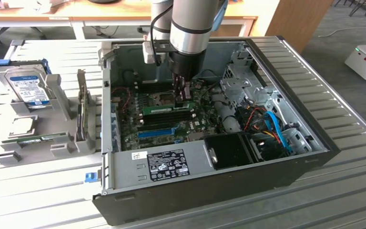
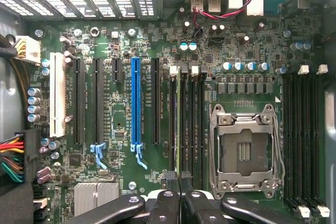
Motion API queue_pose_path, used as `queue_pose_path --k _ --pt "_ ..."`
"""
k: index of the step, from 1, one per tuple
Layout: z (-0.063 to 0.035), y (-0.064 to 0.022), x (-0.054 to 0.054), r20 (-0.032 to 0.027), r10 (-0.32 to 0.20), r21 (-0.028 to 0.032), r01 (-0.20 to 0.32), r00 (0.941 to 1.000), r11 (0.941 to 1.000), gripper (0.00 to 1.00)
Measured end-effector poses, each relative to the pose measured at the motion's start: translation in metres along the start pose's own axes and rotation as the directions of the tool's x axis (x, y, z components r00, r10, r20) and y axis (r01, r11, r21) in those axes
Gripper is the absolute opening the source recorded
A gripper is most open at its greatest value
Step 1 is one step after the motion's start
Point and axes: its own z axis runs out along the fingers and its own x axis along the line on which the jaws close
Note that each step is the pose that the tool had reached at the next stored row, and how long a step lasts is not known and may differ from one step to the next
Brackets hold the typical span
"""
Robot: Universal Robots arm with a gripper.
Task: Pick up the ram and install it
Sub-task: 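Insert the ram into the slot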
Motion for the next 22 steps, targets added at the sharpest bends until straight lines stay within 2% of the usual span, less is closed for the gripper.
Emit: queue_pose_path --k 16,22 --pt "0.0002 -0.0002 0.0000 0.0005 0.017 0.0003 -0.017 0.9999 0.9999 0.12" --pt "0.0041 -0.0003 0.0001 0.0005 0.017 0.0003 -0.017 0.9999 0.9999 0.12"
